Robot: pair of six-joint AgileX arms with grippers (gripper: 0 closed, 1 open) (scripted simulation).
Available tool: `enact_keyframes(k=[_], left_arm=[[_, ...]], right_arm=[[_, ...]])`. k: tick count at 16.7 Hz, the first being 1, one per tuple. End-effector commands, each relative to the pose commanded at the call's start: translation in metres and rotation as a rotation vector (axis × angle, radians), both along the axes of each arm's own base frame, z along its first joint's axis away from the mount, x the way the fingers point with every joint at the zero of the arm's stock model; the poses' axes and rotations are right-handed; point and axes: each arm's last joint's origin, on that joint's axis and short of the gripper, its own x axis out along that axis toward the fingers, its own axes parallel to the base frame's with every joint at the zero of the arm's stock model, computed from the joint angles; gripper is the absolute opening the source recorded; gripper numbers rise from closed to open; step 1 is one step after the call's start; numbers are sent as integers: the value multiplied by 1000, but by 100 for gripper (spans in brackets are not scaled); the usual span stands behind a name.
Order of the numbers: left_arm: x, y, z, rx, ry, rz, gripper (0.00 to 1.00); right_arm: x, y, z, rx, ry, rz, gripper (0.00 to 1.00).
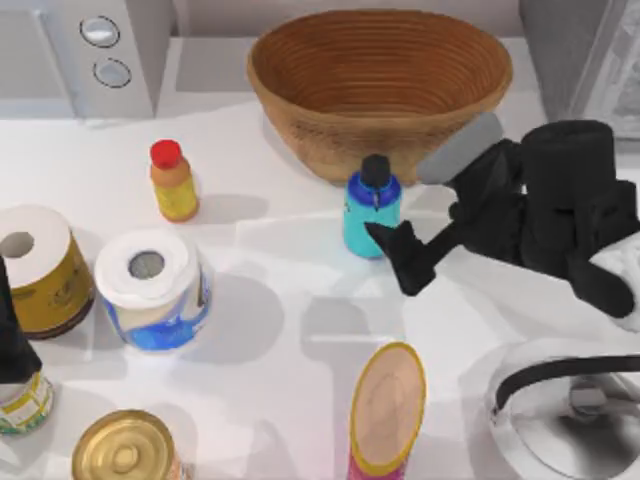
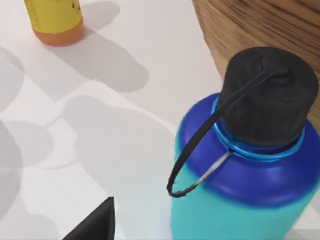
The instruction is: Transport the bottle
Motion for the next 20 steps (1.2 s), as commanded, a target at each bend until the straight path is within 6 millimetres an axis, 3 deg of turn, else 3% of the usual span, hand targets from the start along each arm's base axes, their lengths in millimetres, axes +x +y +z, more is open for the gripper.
enact_keyframes(k=[6,9,13,20], left_arm=[[0,0,0,0,0,0,100],[0,0,0,0,0,0,100],[0,0,0,0,0,0,100],[0,0,0,0,0,0,100]], right_arm=[[33,34,-32,-3,3,0,100],[38,41,-44,-3,4,0,100],[39,41,-45,-3,4,0,100],[39,41,-45,-3,4,0,47]])
